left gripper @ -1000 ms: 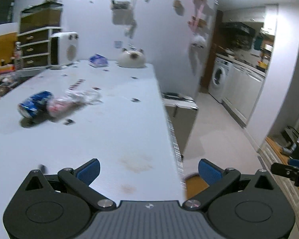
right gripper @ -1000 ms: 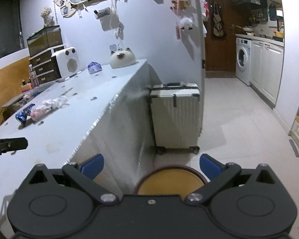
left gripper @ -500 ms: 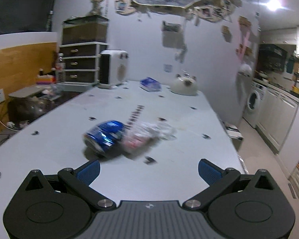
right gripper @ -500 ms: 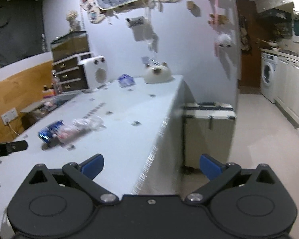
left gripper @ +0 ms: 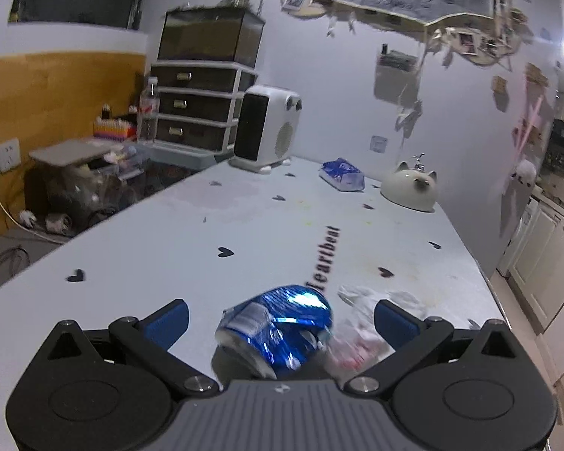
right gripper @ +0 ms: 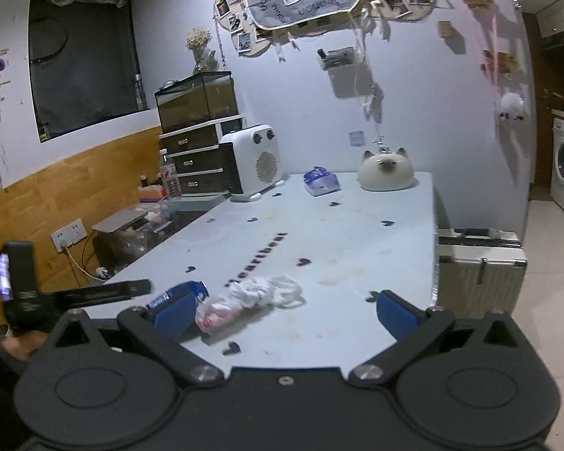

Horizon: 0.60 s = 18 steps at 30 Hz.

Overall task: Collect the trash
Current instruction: 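Grasp the blue crushed can with the left gripper while the right grasps the white plastic bag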

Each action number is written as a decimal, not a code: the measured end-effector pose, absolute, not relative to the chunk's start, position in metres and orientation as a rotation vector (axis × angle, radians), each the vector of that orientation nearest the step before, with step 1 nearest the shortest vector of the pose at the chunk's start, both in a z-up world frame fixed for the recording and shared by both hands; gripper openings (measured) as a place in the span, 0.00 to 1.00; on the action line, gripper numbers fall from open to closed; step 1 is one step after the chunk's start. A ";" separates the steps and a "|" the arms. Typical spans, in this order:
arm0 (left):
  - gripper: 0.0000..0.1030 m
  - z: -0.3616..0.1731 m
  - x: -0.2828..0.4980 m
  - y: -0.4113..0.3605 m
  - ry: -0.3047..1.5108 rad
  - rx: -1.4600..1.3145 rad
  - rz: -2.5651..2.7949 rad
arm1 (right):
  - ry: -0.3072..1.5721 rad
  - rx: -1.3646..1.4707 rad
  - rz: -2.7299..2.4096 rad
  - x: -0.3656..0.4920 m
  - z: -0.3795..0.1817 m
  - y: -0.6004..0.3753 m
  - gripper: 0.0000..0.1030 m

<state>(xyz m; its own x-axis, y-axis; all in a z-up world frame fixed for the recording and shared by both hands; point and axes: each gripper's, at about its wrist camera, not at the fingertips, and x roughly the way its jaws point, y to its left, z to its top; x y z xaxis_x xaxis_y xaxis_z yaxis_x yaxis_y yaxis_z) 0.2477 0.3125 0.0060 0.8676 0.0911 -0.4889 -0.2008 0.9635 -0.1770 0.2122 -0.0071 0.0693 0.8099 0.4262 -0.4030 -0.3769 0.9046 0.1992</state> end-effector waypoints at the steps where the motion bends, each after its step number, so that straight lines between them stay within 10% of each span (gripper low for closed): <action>1: 1.00 0.000 0.258 0.319 0.505 -0.243 0.151 | 0.462 0.115 0.428 0.218 0.070 -0.002 1.00; 18: 1.00 -0.064 0.298 0.375 0.582 -0.642 -0.187 | 0.664 0.353 0.400 0.335 -0.005 0.074 1.00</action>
<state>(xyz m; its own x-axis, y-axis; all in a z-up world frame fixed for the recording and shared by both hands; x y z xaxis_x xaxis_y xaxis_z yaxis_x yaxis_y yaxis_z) 0.2978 0.3752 -0.0645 0.8252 -0.3382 -0.4524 -0.0113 0.7909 -0.6118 0.3345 0.0745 -0.0046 0.7174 0.4635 -0.5201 -0.2430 0.8662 0.4366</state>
